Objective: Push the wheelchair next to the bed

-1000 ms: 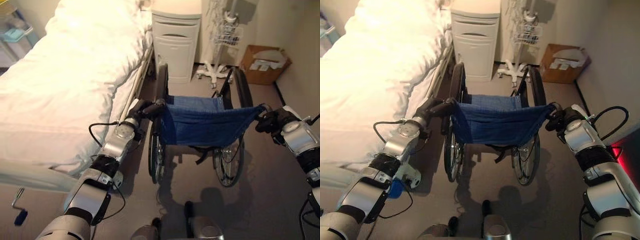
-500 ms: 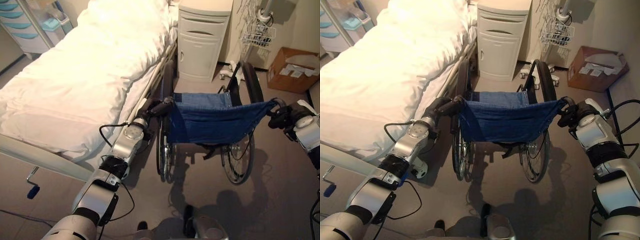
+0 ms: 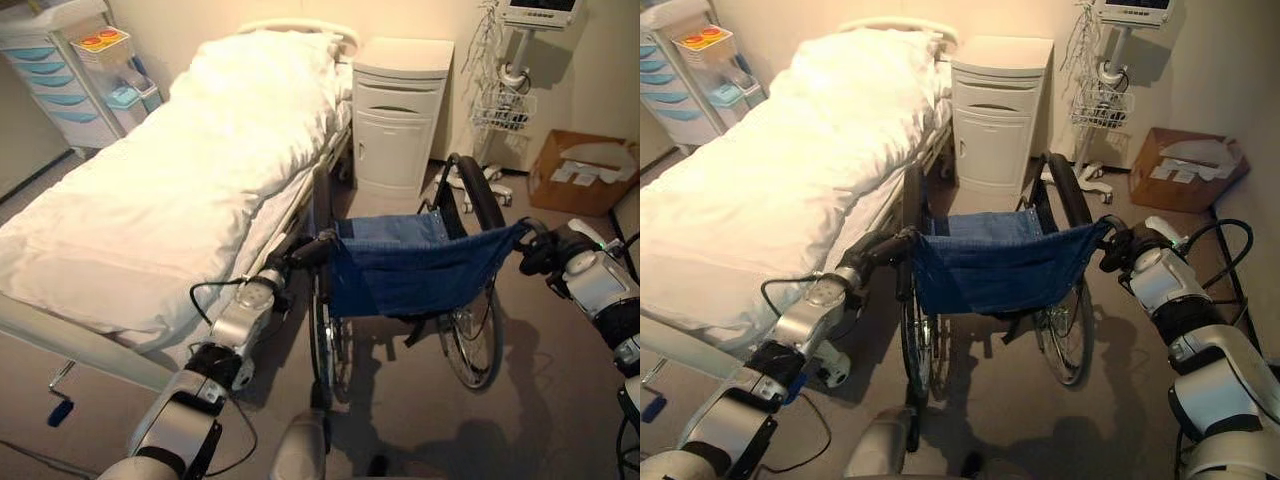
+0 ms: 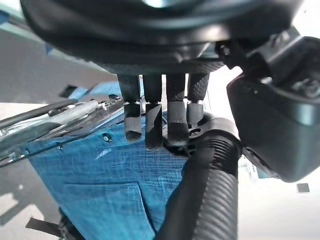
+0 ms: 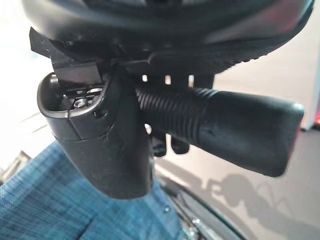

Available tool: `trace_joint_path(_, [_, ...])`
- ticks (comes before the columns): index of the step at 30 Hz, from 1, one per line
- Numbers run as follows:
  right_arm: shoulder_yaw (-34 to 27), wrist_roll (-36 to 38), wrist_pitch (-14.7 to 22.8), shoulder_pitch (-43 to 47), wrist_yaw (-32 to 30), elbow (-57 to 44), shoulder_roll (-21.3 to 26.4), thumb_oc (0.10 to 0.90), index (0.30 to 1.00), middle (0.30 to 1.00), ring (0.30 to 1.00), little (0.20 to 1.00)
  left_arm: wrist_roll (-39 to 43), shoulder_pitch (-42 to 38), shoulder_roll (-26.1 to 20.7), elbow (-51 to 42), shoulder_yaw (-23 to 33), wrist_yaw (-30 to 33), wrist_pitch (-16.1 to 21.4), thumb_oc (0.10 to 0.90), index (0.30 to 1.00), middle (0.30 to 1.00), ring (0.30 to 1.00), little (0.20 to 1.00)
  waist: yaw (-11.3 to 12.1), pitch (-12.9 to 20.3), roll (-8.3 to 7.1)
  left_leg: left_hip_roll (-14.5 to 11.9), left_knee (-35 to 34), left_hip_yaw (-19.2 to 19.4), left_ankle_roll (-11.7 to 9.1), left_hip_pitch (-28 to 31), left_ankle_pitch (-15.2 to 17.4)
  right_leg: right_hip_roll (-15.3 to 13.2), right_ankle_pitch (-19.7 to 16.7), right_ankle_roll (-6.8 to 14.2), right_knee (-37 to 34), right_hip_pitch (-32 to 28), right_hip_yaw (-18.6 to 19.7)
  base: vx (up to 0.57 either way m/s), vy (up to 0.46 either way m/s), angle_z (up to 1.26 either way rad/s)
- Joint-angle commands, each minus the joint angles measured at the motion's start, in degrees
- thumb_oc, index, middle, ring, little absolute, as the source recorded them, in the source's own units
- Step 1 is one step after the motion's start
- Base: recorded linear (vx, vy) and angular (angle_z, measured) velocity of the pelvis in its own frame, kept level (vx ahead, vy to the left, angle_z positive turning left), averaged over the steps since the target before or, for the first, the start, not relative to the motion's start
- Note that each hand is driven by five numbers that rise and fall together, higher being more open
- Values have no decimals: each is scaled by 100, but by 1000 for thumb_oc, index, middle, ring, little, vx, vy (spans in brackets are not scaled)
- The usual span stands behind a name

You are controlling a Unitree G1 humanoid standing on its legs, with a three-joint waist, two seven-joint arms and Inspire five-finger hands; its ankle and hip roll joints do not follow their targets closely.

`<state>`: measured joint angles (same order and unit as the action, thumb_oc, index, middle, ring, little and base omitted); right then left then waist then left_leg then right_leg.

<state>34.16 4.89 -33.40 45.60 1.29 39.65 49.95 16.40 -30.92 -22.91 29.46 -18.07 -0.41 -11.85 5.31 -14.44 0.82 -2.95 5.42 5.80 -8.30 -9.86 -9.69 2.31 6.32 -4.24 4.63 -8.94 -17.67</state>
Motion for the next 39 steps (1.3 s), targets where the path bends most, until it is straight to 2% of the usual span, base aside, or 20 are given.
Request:
trace_joint_path(1, [-134, 250, 1169, 536, 619, -946, -1370, 400, 300, 300, 300, 300, -706, 149, -185, 875, -875, 129, -454, 400, 300, 300, 300, 300, 379, -283, -193, 504, 108, 4, 785, -221, 302, -263, 26, 788, 209, -545, 1022, 301, 198, 21])
trace_joint_path(7, [-80, 291, 1480, 985, 475, -492, -1481, 400, 300, 300, 300, 300, -622, -401, -328, 1198, -868, 250, -555, 400, 300, 300, 300, 300, 519, -207, -428, 568, -111, -13, 931, -116, 443, -607, -299, 1093, 74, -395, 663, 111, 97, -1])
trace_joint_path(15, [-62, 634, 1527, 1469, 235, -323, -1529, 400, 300, 300, 300, 300, -664, -578, -323, 1237, -746, 482, -437, 400, 300, 300, 300, 300, 651, -337, -623, 577, -94, -124, 987, -326, 485, -827, -639, 1226, 260, -292, 655, 13, 50, -5])
trace_joint_path(17, [-121, 715, 1563, 1399, 225, -145, -1570, 400, 300, 300, 300, 300, -804, -612, -245, 1200, -790, 483, -422, 400, 300, 300, 300, 300, 728, -241, -646, 654, -129, -67, 1100, -440, 467, -874, -1189, 1333, 1023, -396, 794, -2, 74, 1])
trace_joint_path(18, [-121, 755, 1562, 1383, 210, -128, -1571, 400, 300, 300, 300, 300, -809, -607, -234, 1191, -799, 494, -423, 400, 300, 300, 300, 300, 731, -229, -646, 665, -137, -63, 1112, -435, 470, -879, -1231, 1345, 1110, -373, 822, 75, 102, 3])
trace_joint_path(19, [-160, 788, 1576, 1266, 225, -83, -1583, 400, 300, 300, 300, 300, -824, -555, -189, 1161, -820, 528, -415, 400, 300, 300, 300, 300, 691, -183, -570, 667, -174, -90, 1174, -347, 513, -795, -1423, 1370, 1687, -203, 1002, 237, 182, 4])
trace_joint_path(20, [-228, 783, 1547, 992, 293, -107, -1552, 400, 300, 300, 300, 300, -856, -407, -104, 1141, -835, 570, -363, 400, 300, 300, 300, 300, 528, -135, -411, 697, -228, -218, 1253, -46, 613, -706, -1547, 1359, 2479, 339, 1209, 299, 214, 9])
trace_joint_path(21, [-255, 740, 1516, 881, 321, -150, -1535, 400, 300, 300, 300, 300, -874, -346, -68, 1137, -827, 585, -346, 400, 300, 300, 300, 300, 462, -124, -356, 708, -236, -280, 1268, 63, 643, -710, -1577, 1342, 2657, 546, 1231, 493, 228, 23])
trace_joint_path(22, [-262, 717, 1372, 605, 379, -303, -1495, 400, 300, 300, 300, 300, -826, -167, -53, 1117, -817, 622, -306, 400, 300, 300, 300, 300, 232, -129, -215, 721, -180, -455, 1276, 444, 748, -714, -1531, 1219, 2704, 1261, 1212, 430, 126, 32])
trace_joint_path(23, [-264, 778, 1284, 530, 377, -387, -1470, 400, 300, 300, 300, 300, -828, -103, -61, 1095, -801, 628, -292, 400, 300, 300, 300, 300, 140, -144, -143, 702, -134, -559, 1283, 577, 805, -691, -1560, 1159, 2602, 1658, 1171, 421, 82, 34])
trace_joint_path(24, [-274, 794, 1226, 486, 376, -450, -1461, 400, 300, 300, 300, 300, -836, -71, -73, 1084, -790, 618, -282, 400, 300, 300, 300, 300, 83, -170, -122, 716, -94, -628, 1301, 652, 858, -706, -1560, 1134, 2588, 1894, 1139, 404, -26, 37])
trace_joint_path(25, [-362, 820, 926, 378, 380, -688, -1406, 400, 300, 300, 300, 300, -907, -19, -150, 998, -760, 479, -296, 400, 300, 300, 300, 300, -105, -352, -118, 819, 87, -882, 1397, 904, 1106, -801, -1752, 1117, 2485, 2693, 1004, 441, -81, 41])
trace_joint_path(27, [-403, 916, 660, 376, 358, -800, -1328, 400, 300, 300, 300, 300, -929, -69, -193, 912, -788, 353, -370, 400, 300, 300, 300, 300, -262, -487, -222, 993, 227, -1114, 1417, 1133, 1313, -834, -1996, 1222, 1966, 2934, 952, 426, -112, 55])
trace_joint_path(31, [-349, 944, 305, 638, 442, -851, -1213, 400, 300, 300, 300, 300, -828, -265, -192, 946, -839, 282, -340, 400, 300, 300, 300, 300, -452, -532, -337, 1108, 250, -1332, 1328, 1419, 1492, -708, -1965, 1287, 1152, 2765, 972, 292, -101, 70])
trace_joint_path(33, [-344, 1000, 241, 770, 445, -834, -1237, 400, 300, 300, 300, 300, -826, -321, -183, 953, -845, 298, -347, 400, 300, 300, 300, 300, -452, -482, -428, 1096, 432, -1147, 1271, 1383, 1617, -745, -1808, 1247, 970, 2463, 875, 252, -140, 81])
trace_joint_path(34, [-324, 1115, 182, 858, 437, -757, -1237, 400, 300, 300, 300, 300, -801, -367, -107, 999, -845, 327, -342, 400, 300, 300, 300, 300, -472, -354, -493, 962, 754, -1004, 1169, 1456, 1838, -796, -1522, 1169, 745, 2145, 859, 237, -106, 88])
trace_joint_path(35, [-304, 1179, 142, 868, 415, -739, -1218, 400, 300, 300, 300, 300, -787, -361, -65, 1020, -853, 329, -339, 400, 300, 300, 300, 300, -522, -289, -491, 880, 913, -989, 1114, 1514, 1858, -731, -1358, 1095, 738, 2080, 924, 281, -58, 66])
trace_joint_path(36, [-273, 1025, 130, 871, 540, -644, -1205, 400, 300, 300, 300, 300, -692, -363, -16, 1069, -898, 337, -314, 400, 300, 300, 300, 300, -586, -152, -536, 454, 1824, -727, 746, 1342, 1178, -781, -1127, 883, 432, 1669, 769, 184, -43, 30])
trace_joint_path(37, [-216, 1060, 118, 896, 530, -588, -1179, 400, 300, 300, 300, 300, -641, -382, 24, 1090, -936, 383, -282, 400, 300, 300, 300, 300, -559, -182, -634, 243, 2830, -597, 604, 813, 759, -829, -1056, 768, 306, 1397, 753, 159, -64, 15])
trace_joint_path(39, [-153, 1168, 143, 923, 463, -517, -1170, 400, 300, 300, 300, 300, -589, -437, 60, 1109, -939, 422, -302, 400, 300, 300, 300, 300, -440, -336, -738, 168, 3673, -520, 597, -100, 593, -866, -988, 657, 174, 991, 754, 146, -59, 20])
